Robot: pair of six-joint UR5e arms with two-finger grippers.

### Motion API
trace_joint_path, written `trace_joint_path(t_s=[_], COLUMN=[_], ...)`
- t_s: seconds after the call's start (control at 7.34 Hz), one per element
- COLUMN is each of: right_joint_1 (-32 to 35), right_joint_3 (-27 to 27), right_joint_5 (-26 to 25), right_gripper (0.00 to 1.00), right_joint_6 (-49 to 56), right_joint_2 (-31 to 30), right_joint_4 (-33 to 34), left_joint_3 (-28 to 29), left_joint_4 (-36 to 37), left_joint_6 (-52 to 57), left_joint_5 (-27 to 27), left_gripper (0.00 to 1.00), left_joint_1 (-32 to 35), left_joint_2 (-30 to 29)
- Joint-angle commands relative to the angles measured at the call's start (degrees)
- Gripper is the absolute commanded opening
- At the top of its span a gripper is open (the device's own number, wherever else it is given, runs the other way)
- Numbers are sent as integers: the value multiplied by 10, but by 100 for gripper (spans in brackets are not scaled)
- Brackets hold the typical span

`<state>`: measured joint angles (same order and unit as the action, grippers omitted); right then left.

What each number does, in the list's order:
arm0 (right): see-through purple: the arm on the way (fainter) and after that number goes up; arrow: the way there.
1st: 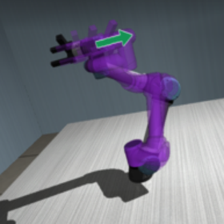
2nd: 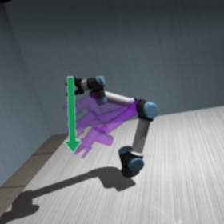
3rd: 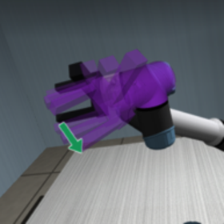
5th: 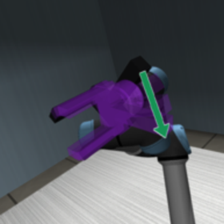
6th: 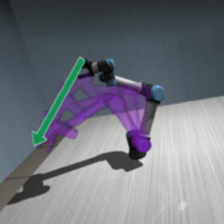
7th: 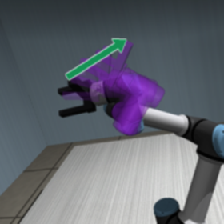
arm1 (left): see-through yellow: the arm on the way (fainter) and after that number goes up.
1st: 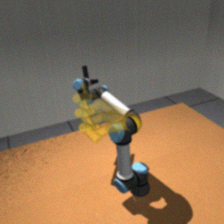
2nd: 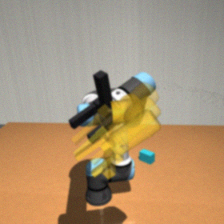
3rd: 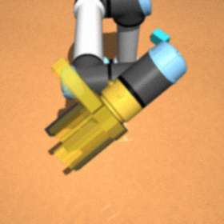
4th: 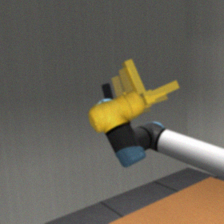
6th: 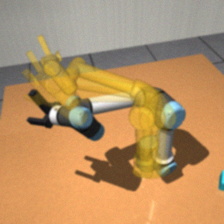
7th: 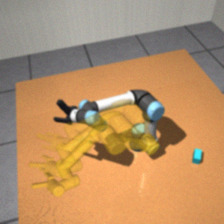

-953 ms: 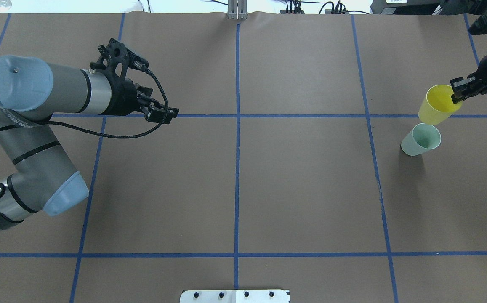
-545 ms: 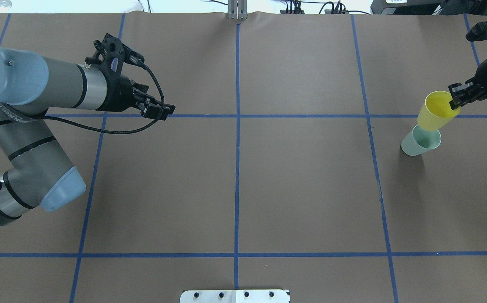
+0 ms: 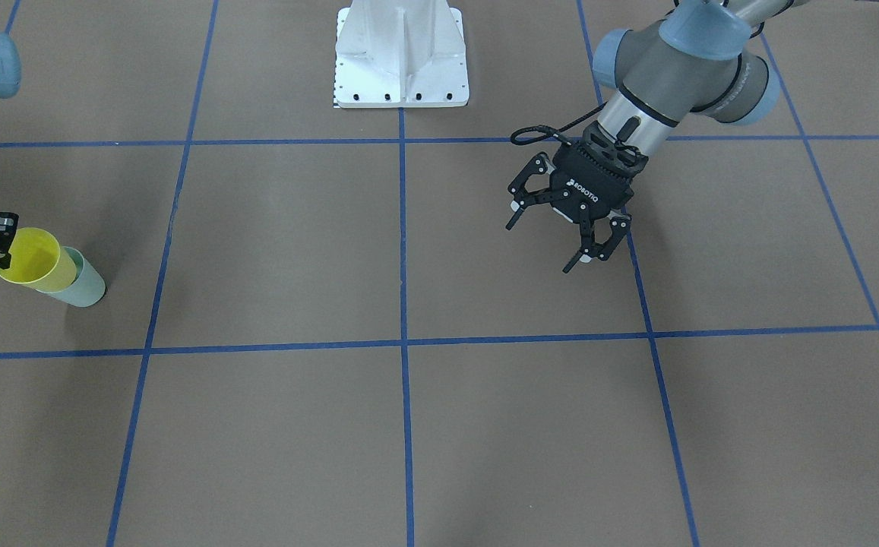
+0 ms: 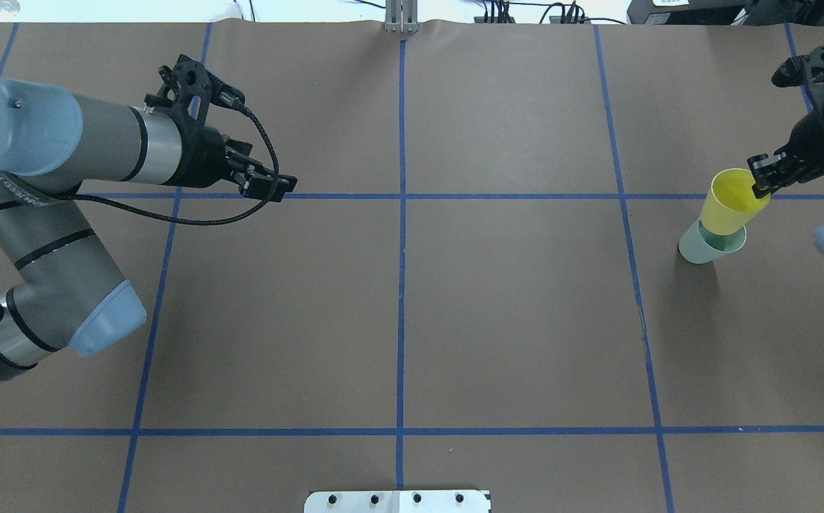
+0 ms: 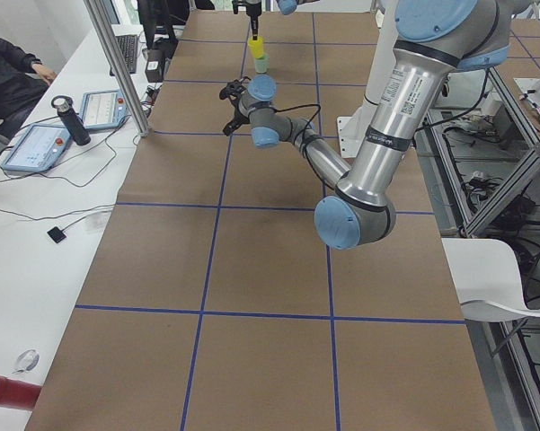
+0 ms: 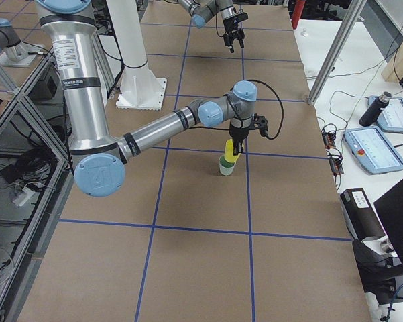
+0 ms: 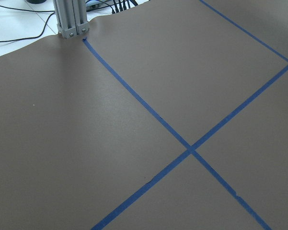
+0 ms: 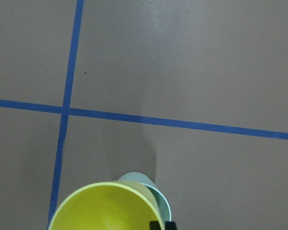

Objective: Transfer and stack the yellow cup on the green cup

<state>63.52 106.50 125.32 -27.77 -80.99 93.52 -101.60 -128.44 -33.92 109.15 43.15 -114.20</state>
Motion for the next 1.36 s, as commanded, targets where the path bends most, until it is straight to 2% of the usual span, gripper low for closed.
trace_joint_path(t_s=[0.0, 0.68, 0.82, 0.95, 1.09, 1.23], right_joint_1=[-2, -8, -10, -10, -11, -10], right_joint_3=[-2, -25, -29, -29, -27, -21], right_joint_5=[1, 1, 1, 1, 2, 2], right_gripper=[0, 0, 29, 67, 95, 99], right_joint_6=[0, -1, -1, -1, -1, -1], right_joint_2=[-2, 4, 6, 6, 6, 6], right_joint_4=[2, 1, 1, 0, -1, 1], left_joint_3=[0, 0, 0, 0, 1, 2], left_joint_4=[0, 0, 0, 0, 0, 6], left_joint_6=[0, 0, 0, 0, 0, 1], left_joint_5=[0, 0, 0, 0, 0, 1], left_gripper=[100, 100, 100, 100, 100, 100], left_joint_1=[0, 1, 1, 2, 5, 13], left_joint_2=[-1, 0, 0, 0, 0, 0])
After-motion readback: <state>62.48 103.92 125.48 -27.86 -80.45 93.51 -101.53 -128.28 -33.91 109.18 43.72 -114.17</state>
